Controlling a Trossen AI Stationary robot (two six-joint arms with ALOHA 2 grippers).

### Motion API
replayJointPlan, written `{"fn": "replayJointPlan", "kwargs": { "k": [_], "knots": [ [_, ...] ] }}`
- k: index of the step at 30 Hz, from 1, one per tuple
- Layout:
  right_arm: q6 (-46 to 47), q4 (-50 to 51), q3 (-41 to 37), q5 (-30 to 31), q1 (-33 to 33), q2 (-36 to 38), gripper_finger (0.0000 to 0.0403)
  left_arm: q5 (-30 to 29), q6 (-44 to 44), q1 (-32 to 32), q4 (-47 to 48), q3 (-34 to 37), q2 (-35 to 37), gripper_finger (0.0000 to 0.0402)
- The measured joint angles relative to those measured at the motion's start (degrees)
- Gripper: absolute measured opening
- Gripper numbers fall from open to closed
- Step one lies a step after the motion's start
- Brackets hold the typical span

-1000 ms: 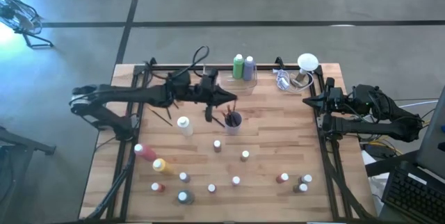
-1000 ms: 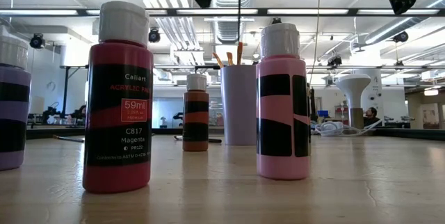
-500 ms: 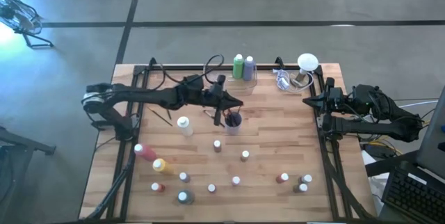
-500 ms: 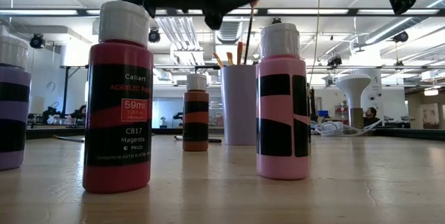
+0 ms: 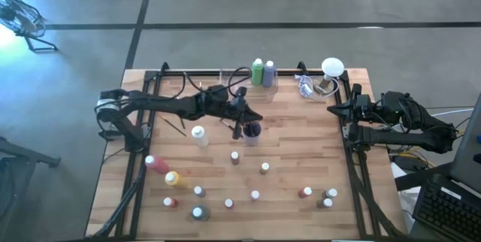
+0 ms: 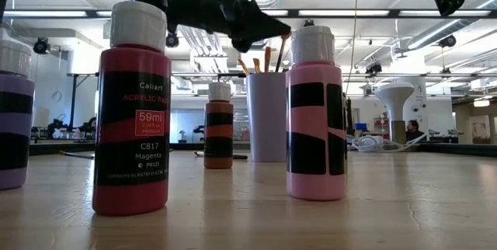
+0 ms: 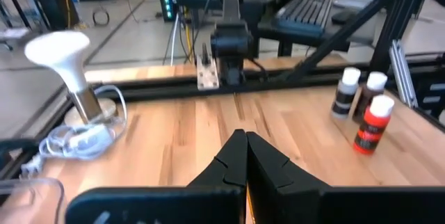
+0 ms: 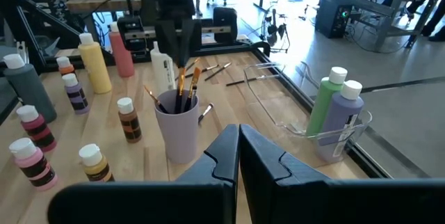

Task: Pick & Place Paint Supplies
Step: Put the gold paint brush into the purple cup

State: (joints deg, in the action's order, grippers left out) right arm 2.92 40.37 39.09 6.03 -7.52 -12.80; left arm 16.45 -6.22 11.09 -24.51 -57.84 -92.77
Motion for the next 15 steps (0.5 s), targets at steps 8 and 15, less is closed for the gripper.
{"fn": "replayJointPlan", "kwargs": {
  "k": [8,15],
  "knots": [
    [-0.02,0.01,0.0,0.01,0.01,0.0,0.0008,-0.02,0.01,0.04,1.48,0.0,-1.59,0.0],
    [-0.07,0.01,0.0,-0.01,0.0,0.0,0.0008,-0.93,-0.84,0.04,4.34,0.0,-1.77,0.0]
  ]
}}
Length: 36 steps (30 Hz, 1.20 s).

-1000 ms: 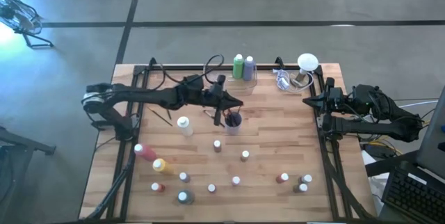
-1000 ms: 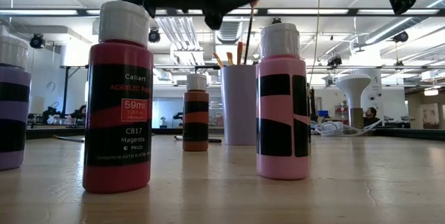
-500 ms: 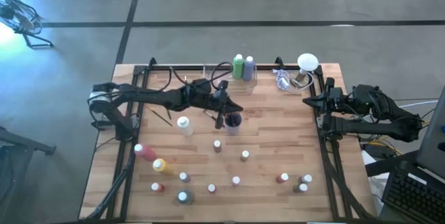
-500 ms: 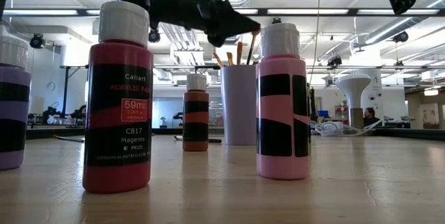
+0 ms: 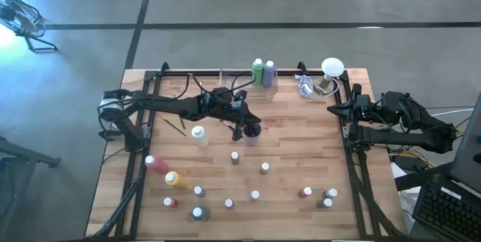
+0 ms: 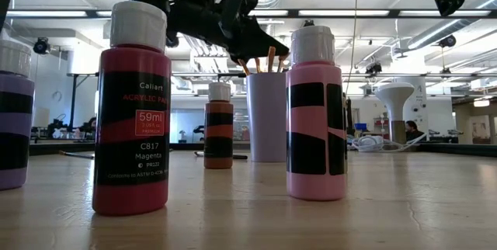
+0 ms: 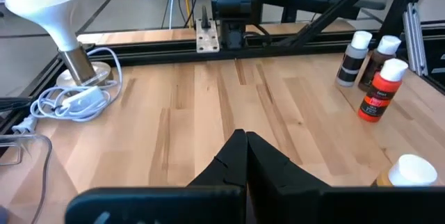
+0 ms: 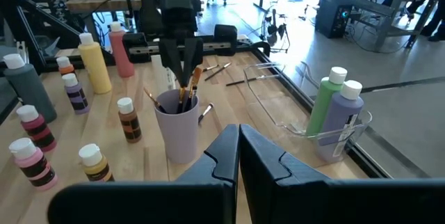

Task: Pick & Place Paint Supplies
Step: Put the gold paint brush into the purple cup, then put the silver paint brush into the purple cup

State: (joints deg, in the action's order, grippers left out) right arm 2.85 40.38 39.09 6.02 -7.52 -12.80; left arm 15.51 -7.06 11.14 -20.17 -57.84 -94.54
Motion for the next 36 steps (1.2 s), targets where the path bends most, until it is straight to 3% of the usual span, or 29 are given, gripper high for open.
{"fn": "replayJointPlan", "kwargs": {
  "k": [5,14,19,23,27,33,36],
  "knots": [
    [0.02,-0.02,0.0,0.02,-0.01,0.0,0.0008,-0.07,0.37,-0.02,0.71,0.0,0.0,0.0013],
    [0.02,-0.02,0.0,0.0,-0.01,0.0,0.0008,-0.8,-0.89,-0.1,0.94,-0.99,1.82,0.0101],
    [0.04,0.0,0.0,0.0,0.01,0.0,0.0008,-4.41,-3.32,0.15,8.91,-3.57,7.35,0.0116],
    [0.02,-0.01,0.0,0.0,0.0,-0.01,0.0008,-11.9,-5.37,0.15,17.37,-5.42,13.57,0.0115],
    [0.02,-0.02,0.0,0.0,-0.01,-0.02,0.0008,-23.91,-4.44,0.15,26.11,-5.7,20.07,0.0115],
    [0.07,0.0,0.01,0.0,-0.01,0.0,0.0008,-46.04,8.57,0.2,35.39,-4.38,27.07,0.0115],
    [0.0,0.0,0.02,0.0,-0.01,0.0,0.0008,-50.96,13.37,0.24,40.23,-3.75,28.56,0.0115]
  ]
}}
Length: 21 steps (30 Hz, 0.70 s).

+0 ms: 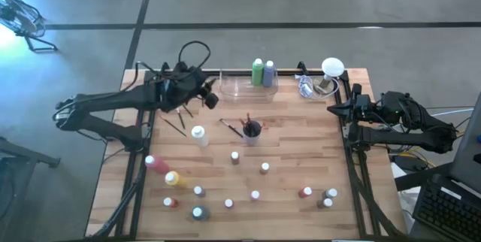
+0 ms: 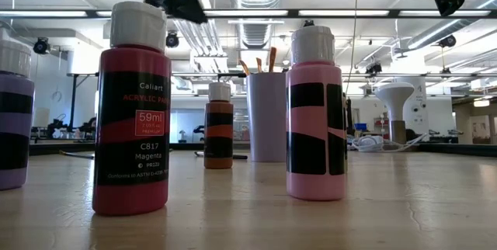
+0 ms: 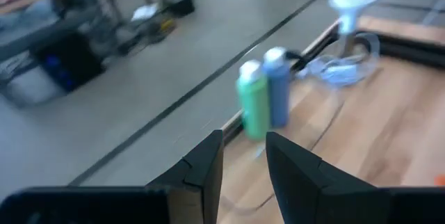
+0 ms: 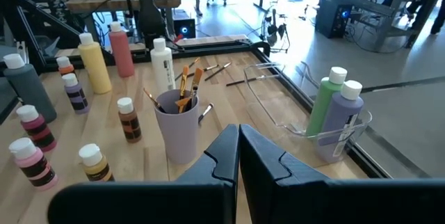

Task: Pick & Place Paint Supplies
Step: Put the silver paint brush into the purple cup

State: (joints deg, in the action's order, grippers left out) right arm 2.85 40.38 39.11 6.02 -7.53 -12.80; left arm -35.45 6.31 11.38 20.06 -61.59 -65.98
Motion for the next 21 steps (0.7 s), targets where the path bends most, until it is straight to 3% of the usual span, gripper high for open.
{"fn": "replayJointPlan", "kwargs": {
  "k": [10,21],
  "knots": [
    [0.06,0.0,-0.02,0.0,0.02,0.0,0.0008,-1.27,3.26,2.59,15.16,0.05,-5.04,0.0115],
    [0.01,0.0,0.0,0.0,0.02,0.0,0.0008,9.03,-14.82,2.95,14.76,-0.14,-14.57,0.0115]
  ]
}}
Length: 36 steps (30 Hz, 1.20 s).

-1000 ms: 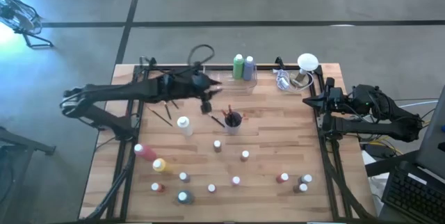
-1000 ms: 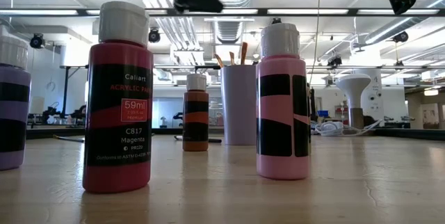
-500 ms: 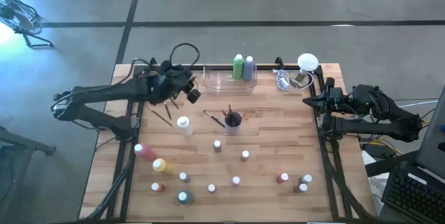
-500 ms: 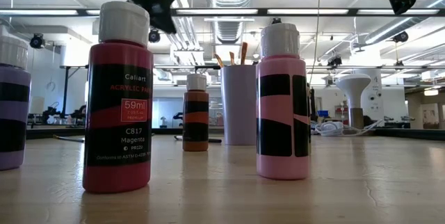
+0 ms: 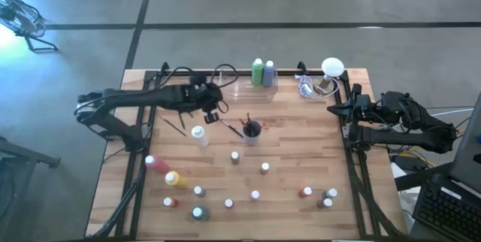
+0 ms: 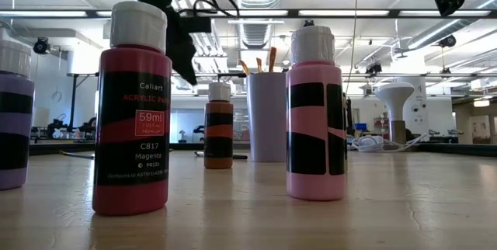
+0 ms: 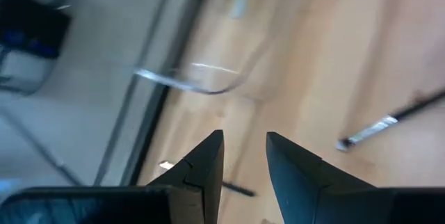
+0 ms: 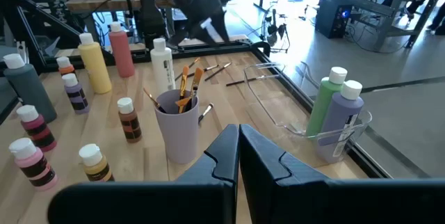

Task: Pick & Place Paint Supplies
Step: Put the silver paint brush into the purple cup

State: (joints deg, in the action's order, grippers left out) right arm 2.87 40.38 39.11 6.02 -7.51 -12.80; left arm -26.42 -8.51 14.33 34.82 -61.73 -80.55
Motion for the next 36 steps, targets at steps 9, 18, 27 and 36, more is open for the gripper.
{"fn": "replayJointPlan", "kwargs": {
  "k": [9,18,27,36],
  "knots": [
    [0.0,0.0,0.0,0.0,0.0,0.0,0.0008,10.03,-3.17,0.0,-0.62,-1.24,-5.18,0.0115],
    [0.01,0.0,0.0,0.0,0.0,0.0,0.0008,13.89,-3.7,0.13,0.45,-2.12,-8.09,0.0115],
    [0.0,0.0,-0.02,0.01,0.0,-0.01,0.0008,15.06,-3.57,0.36,1.18,-2.01,-10.81,0.0115],
    [0.0,0.0,0.0,0.01,0.0,0.0,0.0008,15.06,-3.51,0.88,1.12,-1.97,-15.35,0.0115]
  ]
}}
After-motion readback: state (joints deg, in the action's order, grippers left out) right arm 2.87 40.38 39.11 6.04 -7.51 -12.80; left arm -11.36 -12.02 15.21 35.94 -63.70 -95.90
